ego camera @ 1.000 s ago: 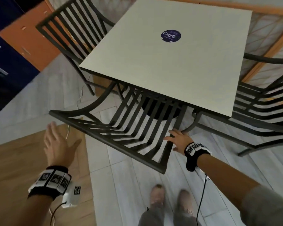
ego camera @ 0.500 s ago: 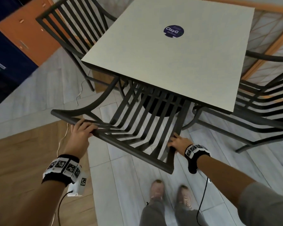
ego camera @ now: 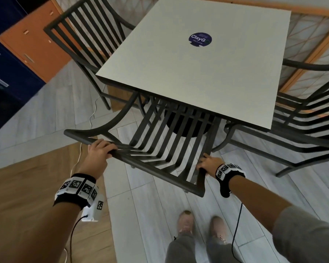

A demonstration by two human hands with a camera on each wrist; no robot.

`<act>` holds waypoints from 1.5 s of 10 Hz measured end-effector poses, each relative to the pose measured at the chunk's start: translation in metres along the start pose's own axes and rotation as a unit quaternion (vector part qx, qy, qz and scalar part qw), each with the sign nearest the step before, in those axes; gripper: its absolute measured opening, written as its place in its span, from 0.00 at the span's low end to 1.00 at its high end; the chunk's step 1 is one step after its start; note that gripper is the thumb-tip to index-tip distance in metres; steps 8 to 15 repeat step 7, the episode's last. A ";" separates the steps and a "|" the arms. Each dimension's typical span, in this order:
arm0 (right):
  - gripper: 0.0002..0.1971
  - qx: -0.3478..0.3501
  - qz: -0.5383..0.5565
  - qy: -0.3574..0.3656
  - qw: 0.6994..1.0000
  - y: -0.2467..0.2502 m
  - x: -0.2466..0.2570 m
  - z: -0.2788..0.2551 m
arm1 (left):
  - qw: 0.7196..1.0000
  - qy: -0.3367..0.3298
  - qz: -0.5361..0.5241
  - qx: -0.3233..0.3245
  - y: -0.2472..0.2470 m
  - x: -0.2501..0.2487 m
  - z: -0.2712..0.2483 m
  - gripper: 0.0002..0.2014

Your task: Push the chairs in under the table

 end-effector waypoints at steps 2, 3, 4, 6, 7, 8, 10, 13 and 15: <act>0.20 -0.053 0.055 -0.013 0.997 0.010 0.011 -0.029 | 0.999 -0.017 0.029 -0.034 -0.003 -0.007 -0.009 0.18; 0.21 -0.089 0.111 -0.024 0.990 0.020 0.023 -0.057 | 0.997 0.021 0.049 -0.058 -0.014 -0.024 -0.021 0.24; 0.20 -0.128 0.172 -0.031 0.976 0.034 0.029 -0.099 | 0.996 0.037 0.055 -0.065 -0.032 -0.065 -0.036 0.25; 0.13 -0.250 0.200 -0.085 0.944 0.077 0.002 -0.237 | 0.992 -0.103 0.061 -0.040 -0.076 -0.183 -0.078 0.30; 0.11 -0.349 0.220 -0.107 0.904 0.101 -0.014 -0.324 | 0.964 -0.255 0.061 -0.050 -0.103 -0.225 -0.106 0.39; 0.11 -0.349 0.220 -0.107 0.904 0.101 -0.014 -0.324 | 0.964 -0.255 0.061 -0.050 -0.103 -0.225 -0.106 0.39; 0.11 -0.349 0.220 -0.107 0.904 0.101 -0.014 -0.324 | 0.964 -0.255 0.061 -0.050 -0.103 -0.225 -0.106 0.39; 0.11 -0.349 0.220 -0.107 0.904 0.101 -0.014 -0.324 | 0.964 -0.255 0.061 -0.050 -0.103 -0.225 -0.106 0.39; 0.11 -0.349 0.220 -0.107 0.904 0.101 -0.014 -0.324 | 0.964 -0.255 0.061 -0.050 -0.103 -0.225 -0.106 0.39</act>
Point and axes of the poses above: each hand's wrist, its own z-axis towards the middle knuckle, its own y-axis out of the back of the hand, x = y × z, the point moved 6 cm from there along z, towards the middle knuckle, and after that the axes turned 1 degree about -z, right-handed, at the moved point
